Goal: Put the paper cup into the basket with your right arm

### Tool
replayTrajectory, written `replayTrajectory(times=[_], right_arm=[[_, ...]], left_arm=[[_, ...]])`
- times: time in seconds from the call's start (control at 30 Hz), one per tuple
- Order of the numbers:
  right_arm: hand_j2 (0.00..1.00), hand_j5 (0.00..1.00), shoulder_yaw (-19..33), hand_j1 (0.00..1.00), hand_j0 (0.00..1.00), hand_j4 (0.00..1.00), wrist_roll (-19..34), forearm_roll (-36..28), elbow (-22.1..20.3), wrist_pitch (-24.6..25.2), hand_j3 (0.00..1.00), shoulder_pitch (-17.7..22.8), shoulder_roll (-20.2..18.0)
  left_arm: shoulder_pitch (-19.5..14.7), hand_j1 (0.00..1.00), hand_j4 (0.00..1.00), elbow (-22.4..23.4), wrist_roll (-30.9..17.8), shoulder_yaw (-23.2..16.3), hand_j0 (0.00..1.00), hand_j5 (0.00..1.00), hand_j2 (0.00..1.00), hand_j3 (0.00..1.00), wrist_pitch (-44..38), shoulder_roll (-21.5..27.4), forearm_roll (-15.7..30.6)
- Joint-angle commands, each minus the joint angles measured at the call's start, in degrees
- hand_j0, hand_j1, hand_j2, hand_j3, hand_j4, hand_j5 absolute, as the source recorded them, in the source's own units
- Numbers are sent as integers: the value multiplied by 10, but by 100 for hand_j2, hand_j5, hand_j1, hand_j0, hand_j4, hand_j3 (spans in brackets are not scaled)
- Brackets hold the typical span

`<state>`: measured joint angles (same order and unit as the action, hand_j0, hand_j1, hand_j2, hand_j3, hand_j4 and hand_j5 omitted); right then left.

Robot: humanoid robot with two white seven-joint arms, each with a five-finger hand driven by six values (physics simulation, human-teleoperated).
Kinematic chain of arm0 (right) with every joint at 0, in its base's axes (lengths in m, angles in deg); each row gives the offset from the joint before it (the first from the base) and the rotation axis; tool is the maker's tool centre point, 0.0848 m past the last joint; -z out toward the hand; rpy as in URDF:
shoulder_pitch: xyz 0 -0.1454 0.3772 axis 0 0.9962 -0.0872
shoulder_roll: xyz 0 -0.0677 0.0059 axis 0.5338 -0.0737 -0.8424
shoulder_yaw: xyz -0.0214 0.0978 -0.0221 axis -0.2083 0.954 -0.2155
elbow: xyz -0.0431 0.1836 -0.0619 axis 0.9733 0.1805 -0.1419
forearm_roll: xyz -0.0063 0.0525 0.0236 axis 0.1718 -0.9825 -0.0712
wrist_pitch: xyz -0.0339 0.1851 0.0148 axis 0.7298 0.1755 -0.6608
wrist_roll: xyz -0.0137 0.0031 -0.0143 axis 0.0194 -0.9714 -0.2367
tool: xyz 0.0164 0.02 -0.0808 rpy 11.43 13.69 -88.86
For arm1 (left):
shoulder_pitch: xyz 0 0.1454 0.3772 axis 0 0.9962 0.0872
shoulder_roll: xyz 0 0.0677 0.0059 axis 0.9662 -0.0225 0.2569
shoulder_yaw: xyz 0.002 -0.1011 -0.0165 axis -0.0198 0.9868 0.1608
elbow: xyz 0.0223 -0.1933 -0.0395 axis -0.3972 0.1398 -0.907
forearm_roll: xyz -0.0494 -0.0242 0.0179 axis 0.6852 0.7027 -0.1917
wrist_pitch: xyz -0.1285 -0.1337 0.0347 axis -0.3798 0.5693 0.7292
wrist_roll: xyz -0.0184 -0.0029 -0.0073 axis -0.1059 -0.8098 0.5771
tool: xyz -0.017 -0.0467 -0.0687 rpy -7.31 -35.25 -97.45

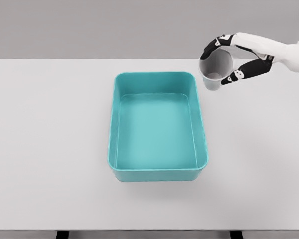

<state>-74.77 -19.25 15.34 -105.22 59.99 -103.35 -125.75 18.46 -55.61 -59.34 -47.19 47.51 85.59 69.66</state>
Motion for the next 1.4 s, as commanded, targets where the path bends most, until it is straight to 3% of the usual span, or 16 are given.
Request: replayTrajectory(times=[0.0, 0.17, 0.3, 0.37, 0.53, 0.57, 0.6, 0.67, 0.73, 0.8, 0.87, 0.93, 0.97, 1.03, 1.13, 1.37], right_arm=[[63, 63, -2, 63, 63, 63, 0, 11, -13, 20, 63, -4, 23], [61, 61, -55, 61, 61, 61, 0, 57, -21, 49, 61, -54, 105], [61, 61, -153, 61, 61, 61, 0, 166, -17, 63, 61, -68, 176], [61, 61, -188, 61, 61, 61, 0, 203, -8, 63, 61, -66, 188], [61, 61, -197, 61, 61, 61, 0, 206, -10, 63, 61, -67, 182], [73, 73, -193, 73, 73, 73, 0, 211, -17, 64, 73, -67, 180], [100, 100, -187, 100, 100, 100, 0, 211, -24, 62, 100, -67, 171], [100, 100, -78, 100, 100, 100, 0, 204, -42, 56, 100, -55, 102], [100, 100, -20, 100, 100, 100, 0, 148, -57, 44, 100, -24, 93], [100, 100, 7, 100, 100, 100, 0, 64, -58, -19, 100, 4, 79], [100, 100, 105, 100, 100, 100, 0, -11, -61, -78, 100, 78, 59], [100, 100, 292, 100, 100, 100, 0, -16, -61, -76, 100, 201, 60], [100, 100, 335, 100, 100, 100, 0, -30, -68, -77, 100, 234, 55], [100, 100, 344, 100, 100, 100, 0, -28, -68, -80, 100, 293, 44], [100, 100, 344, 100, 100, 100, 0, -23, -57, -93, 100, 330, 40], [100, 100, 340, 100, 100, 100, 0, -4, -48, -88, 100, 327, 39]], left_arm=[[1, 100, 100, 0, 0, 0, 100, 100, 100, 100, 0, 0, 0], [0, 100, 100, 0, 0, 0, 100, 100, 100, 100, 0, 0, 0], [0, 100, 100, 0, 0, 0, 100, 100, 100, 100, 0, 0, 0], [0, 100, 100, 0, 0, 0, 100, 100, 100, 100, 0, 0, 0], [0, 100, 100, 0, 0, 0, 100, 100, 100, 100, 0, 0, 0], [0, 100, 100, 0, 0, 0, 100, 100, 100, 100, 0, 0, 0], [0, 100, 100, 0, 0, 0, 100, 100, 100, 100, 0, 0, 0], [0, 100, 100, 0, 0, 0, 100, 100, 100, 100, 0, 0, 0], [0, 100, 100, 0, 0, 0, 100, 100, 100, 100, 0, 0, 0], [0, 100, 100, 0, 0, 0, 100, 100, 100, 100, 0, 0, 0], [0, 100, 100, 0, 0, 0, 100, 100, 100, 100, 0, 0, 0], [0, 100, 100, 0, 0, 0, 100, 100, 100, 100, 0, 0, 0], [0, 100, 100, 0, 0, 0, 100, 100, 100, 100, 0, 0, 0], [1, 100, 100, 0, 0, 0, 100, 100, 100, 100, 0, 0, 0], [0, 100, 100, 0, 0, 0, 100, 100, 100, 100, 0, 0, 0], [-4, 100, 100, -3, 0, 0, 100, 100, 100, 100, 1, 0, 0]])
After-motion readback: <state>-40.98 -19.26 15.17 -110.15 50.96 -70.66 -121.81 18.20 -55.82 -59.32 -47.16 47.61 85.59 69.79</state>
